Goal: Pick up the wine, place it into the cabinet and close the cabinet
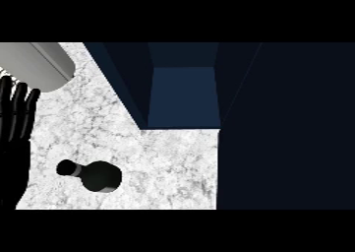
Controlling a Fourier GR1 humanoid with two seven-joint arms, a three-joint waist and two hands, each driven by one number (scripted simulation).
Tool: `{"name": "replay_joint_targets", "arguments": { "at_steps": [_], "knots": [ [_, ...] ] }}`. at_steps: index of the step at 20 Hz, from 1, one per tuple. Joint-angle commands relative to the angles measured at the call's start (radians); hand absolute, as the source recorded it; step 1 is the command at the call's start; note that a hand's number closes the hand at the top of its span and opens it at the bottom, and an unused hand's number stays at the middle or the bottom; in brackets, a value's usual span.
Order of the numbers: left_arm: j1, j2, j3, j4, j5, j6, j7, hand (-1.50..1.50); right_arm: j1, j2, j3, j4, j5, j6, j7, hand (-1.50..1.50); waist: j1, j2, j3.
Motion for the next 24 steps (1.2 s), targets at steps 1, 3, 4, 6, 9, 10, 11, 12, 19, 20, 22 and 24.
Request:
{"name": "replay_joint_targets", "arguments": {
  "at_steps": [1, 3, 4, 6, 9, 10, 11, 12, 19, 20, 22, 24],
  "knots": [
    [0.039, 0.043, 0.002, -0.015, 0.109, -0.13, -0.068, -1.5, 0.073, 0.019, 0.027, -0.026, 0.031, 0.0, -0.033, -1.5, 0.004, 0.005, -0.008],
    [0.027, 0.084, -0.074, -0.03, 0.195, -0.267, -0.088, -1.5, 0.067, 0.03, 0.018, -0.044, 0.013, -0.018, -0.008, -1.5, -0.005, 0.002, -0.009],
    [0.031, 0.089, -0.135, -0.021, 0.207, -0.329, -0.12, -1.5, 0.073, 0.024, 0.027, -0.046, 0.016, -0.01, -0.001, -1.5, -0.014, 0.002, -0.01],
    [0.058, 0.144, -0.199, -0.09, 0.29, -0.465, -0.127, -1.5, 0.118, 0.036, 0.043, -0.068, 0.024, -0.017, 0.007, -1.5, -0.02, -0.007, -0.011],
    [0.153, 0.138, -0.297, -0.032, 0.495, -0.535, 0.011, -1.5, 0.112, 0.03, 0.161, -0.095, -0.081, 0.092, 0.073, -1.5, -0.005, 0.001, -0.01],
    [0.197, 0.152, -0.301, -0.093, 0.555, -0.542, 0.035, -1.5, 0.141, 0.027, 0.153, -0.118, -0.097, 0.093, 0.083, -1.5, 0.004, -0.003, -0.009],
    [0.208, 0.206, -0.262, -0.089, 0.614, -0.578, 0.047, -1.5, 0.149, 0.02, 0.141, -0.139, -0.115, 0.089, 0.129, -1.5, 0.002, 0.001, -0.009],
    [0.272, 0.229, -0.265, -0.097, 0.633, -0.628, 0.011, -1.5, 0.19, 0.022, 0.174, -0.164, -0.099, 0.097, 0.111, -1.5, 0.007, -0.001, -0.009],
    [0.42, 0.352, -0.155, -0.319, 0.837, -0.631, 0.085, -1.5, 0.176, -0.028, 0.096, -0.378, -0.211, 0.092, 0.311, -1.5, 0.009, 0.004, -0.007],
    [0.469, 0.375, -0.148, -0.381, 0.858, -0.636, 0.09, -1.5, 0.224, 0.01, 0.158, -0.371, -0.143, 0.066, 0.277, -1.5, 0.012, 0.002, -0.007],
    [0.455, 0.37, -0.174, -0.419, 0.842, -0.576, 0.129, -1.5, 0.168, -0.011, 0.114, -0.331, -0.18, 0.083, 0.298, -1.5, 0.013, 0.004, -0.007],
    [0.466, 0.401, -0.144, -0.384, 0.89, -0.617, 0.1, -1.5, 0.123, 0.009, 0.184, -0.426, -0.119, 0.008, 0.434, -1.5, 0.015, 0.003, -0.008]
  ]
}}
